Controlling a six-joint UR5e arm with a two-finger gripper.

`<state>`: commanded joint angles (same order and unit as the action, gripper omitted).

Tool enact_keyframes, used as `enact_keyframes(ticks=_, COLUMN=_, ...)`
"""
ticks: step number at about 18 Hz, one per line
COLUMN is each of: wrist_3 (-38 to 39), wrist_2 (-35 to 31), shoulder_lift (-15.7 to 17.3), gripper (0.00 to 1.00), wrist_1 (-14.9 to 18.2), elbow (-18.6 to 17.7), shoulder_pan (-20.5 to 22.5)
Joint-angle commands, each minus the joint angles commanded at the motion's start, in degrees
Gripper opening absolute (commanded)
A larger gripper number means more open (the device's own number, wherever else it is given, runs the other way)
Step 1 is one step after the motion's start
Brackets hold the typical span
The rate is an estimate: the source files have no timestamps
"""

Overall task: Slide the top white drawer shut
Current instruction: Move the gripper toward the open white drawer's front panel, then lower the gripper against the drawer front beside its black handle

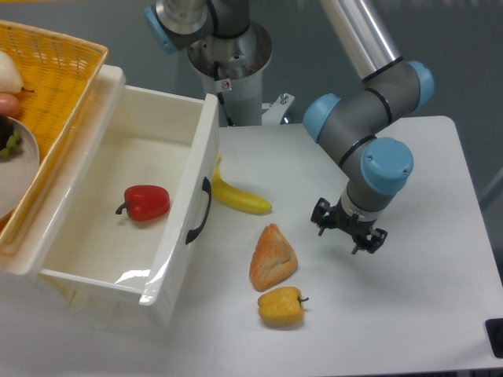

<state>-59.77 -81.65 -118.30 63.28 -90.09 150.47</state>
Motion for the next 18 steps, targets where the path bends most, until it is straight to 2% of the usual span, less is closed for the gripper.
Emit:
enact_keyframes(ticks=2, wrist_3=4.11, wrist_2=0.09, shoulder_lift=0.96, gripper=0.24, wrist_1=-0.09, elbow=0.0, shoulder_pan=-0.18)
enact_keyframes(ticks=5, wrist_3=9.93, wrist_2=0.61, shoulder_lift=1.67, gripper=0.0, wrist_1=0.0, elbow=0.0, shoulder_pan=-2.2)
enact_keyframes(ticks=9, wrist_3=14.85, wrist_2=1.93, shoulder_lift=3.42, gripper=0.0, wrist_1=1.32, elbow=-0.44, shoulder_pan=-3.34)
enact_keyframes(ticks=12, wrist_3=15.13, wrist_2=2.98, shoulder_lift=5.35, gripper=0.0, wrist_1=4.73, elbow=-1.23, shoulder_pan=-3.52)
enact_keyframes(ticks=15, wrist_3=15.13, wrist_2=8.07, shoulder_lift=8.7, gripper=0.0, wrist_1=8.6, elbow=-1.49, shoulder_pan=-3.61)
enact_keyframes(ticks=18, wrist_3=15.3, wrist_2=9.32, shoulder_lift=9.76, gripper=0.0, wrist_1=10.46, elbow=-1.49, shoulder_pan=-5.62)
